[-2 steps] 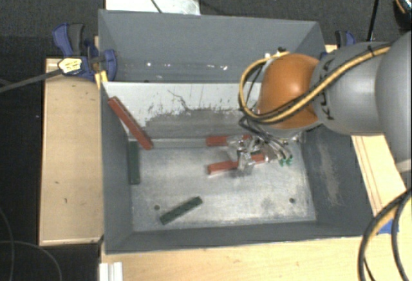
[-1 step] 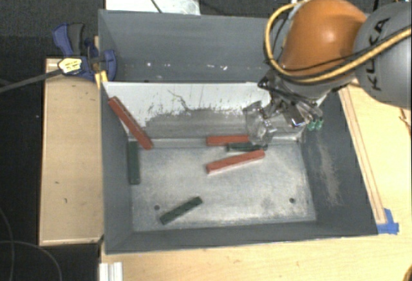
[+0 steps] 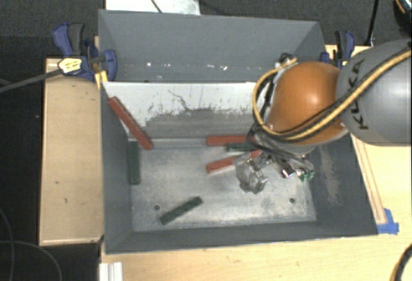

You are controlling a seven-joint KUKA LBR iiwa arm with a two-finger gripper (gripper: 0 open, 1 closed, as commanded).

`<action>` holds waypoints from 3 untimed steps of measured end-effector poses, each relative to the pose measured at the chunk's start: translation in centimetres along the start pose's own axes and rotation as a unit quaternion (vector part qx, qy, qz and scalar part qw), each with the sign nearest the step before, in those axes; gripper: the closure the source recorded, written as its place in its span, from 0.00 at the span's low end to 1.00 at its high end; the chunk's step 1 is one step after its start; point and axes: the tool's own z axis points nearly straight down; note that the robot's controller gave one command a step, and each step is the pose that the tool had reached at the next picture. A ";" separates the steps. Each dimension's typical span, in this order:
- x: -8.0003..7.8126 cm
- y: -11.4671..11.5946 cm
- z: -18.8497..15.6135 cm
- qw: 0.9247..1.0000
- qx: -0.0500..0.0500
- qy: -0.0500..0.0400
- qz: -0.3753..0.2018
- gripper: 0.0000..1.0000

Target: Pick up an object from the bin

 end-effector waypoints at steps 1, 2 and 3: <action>-0.2 -0.2 -0.3 1.000 0.002 -0.004 0.001 0.00; -6.3 -3.0 7.8 1.000 0.002 -0.006 -0.018 0.00; -6.2 -3.0 7.5 1.000 0.002 -0.005 -0.017 1.00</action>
Offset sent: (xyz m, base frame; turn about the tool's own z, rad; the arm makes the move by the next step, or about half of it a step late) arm 0.0000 0.0000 0.0000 0.0000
